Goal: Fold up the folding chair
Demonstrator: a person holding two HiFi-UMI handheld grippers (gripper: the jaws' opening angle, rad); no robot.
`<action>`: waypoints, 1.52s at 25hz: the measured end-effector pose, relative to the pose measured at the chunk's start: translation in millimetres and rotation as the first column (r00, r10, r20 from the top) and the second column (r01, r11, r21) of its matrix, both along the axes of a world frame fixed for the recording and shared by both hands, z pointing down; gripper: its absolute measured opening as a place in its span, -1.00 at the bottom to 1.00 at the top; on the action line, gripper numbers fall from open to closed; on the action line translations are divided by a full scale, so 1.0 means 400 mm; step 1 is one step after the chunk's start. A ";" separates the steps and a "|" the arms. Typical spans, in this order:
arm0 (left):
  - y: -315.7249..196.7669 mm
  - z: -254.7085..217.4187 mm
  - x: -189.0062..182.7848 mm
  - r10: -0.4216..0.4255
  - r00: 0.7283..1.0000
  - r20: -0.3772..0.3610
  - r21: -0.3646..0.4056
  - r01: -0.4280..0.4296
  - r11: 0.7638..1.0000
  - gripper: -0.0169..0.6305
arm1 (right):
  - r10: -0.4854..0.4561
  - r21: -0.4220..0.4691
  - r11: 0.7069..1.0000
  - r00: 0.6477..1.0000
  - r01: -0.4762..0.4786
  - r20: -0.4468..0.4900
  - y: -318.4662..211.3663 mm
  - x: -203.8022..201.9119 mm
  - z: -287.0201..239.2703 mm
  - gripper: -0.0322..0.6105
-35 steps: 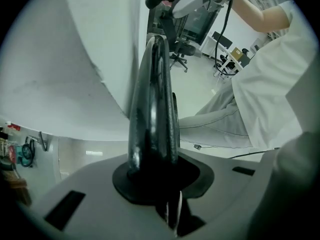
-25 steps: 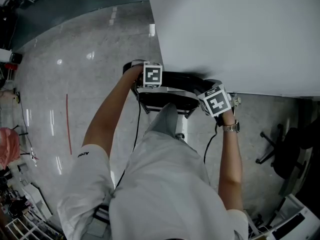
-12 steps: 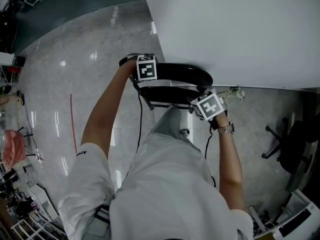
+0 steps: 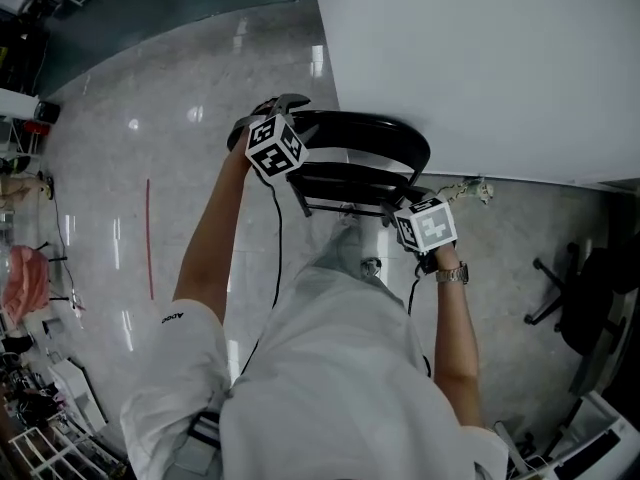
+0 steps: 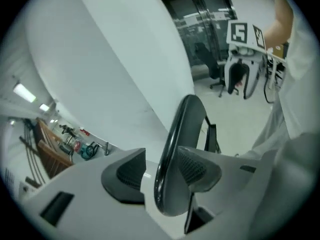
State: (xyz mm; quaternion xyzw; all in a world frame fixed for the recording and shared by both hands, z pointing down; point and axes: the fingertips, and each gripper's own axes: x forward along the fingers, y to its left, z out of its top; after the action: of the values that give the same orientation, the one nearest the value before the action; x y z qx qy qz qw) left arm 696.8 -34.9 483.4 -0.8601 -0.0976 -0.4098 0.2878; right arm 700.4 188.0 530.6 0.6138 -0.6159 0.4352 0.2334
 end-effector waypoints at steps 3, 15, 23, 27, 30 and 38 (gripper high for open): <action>0.062 -0.077 -0.076 -0.147 0.975 -0.164 -0.123 0.127 0.984 -0.31 | 0.053 0.066 0.996 0.999 -0.053 0.007 0.001 -0.024 -0.008 -0.23; 0.152 -0.104 -0.467 -0.680 0.684 -0.263 -0.391 0.569 0.724 -0.75 | 0.114 0.282 0.956 0.989 -0.084 -0.094 -0.060 -0.212 -0.113 -0.86; 0.199 -0.145 -0.638 -0.749 0.580 -0.320 -0.558 0.524 0.643 -0.91 | 0.113 0.350 0.935 0.985 -0.060 -0.133 -0.121 -0.395 -0.161 -0.89; 0.195 -0.196 -0.755 -0.778 0.512 -0.365 -0.609 0.500 0.615 -0.92 | 0.095 0.403 0.915 0.980 -0.017 -0.175 -0.171 -0.526 -0.203 -0.89; 0.200 -0.201 -0.874 -0.824 0.448 -0.348 -0.661 0.506 0.554 -0.91 | 0.044 0.432 0.900 0.979 0.048 -0.199 -0.202 -0.652 -0.222 -0.89; 0.214 -0.147 -1.261 -0.917 0.276 -0.289 -0.713 0.577 0.398 -0.91 | -0.106 0.489 0.855 0.982 0.171 -0.158 -0.272 -1.024 -0.267 -0.89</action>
State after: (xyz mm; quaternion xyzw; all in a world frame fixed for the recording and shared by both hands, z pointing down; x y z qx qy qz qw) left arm 192.2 50.9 424.5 -0.9147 0.3482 -0.1301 -0.1585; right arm 290.9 79.1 424.0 0.6334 -0.7343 0.2034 0.1352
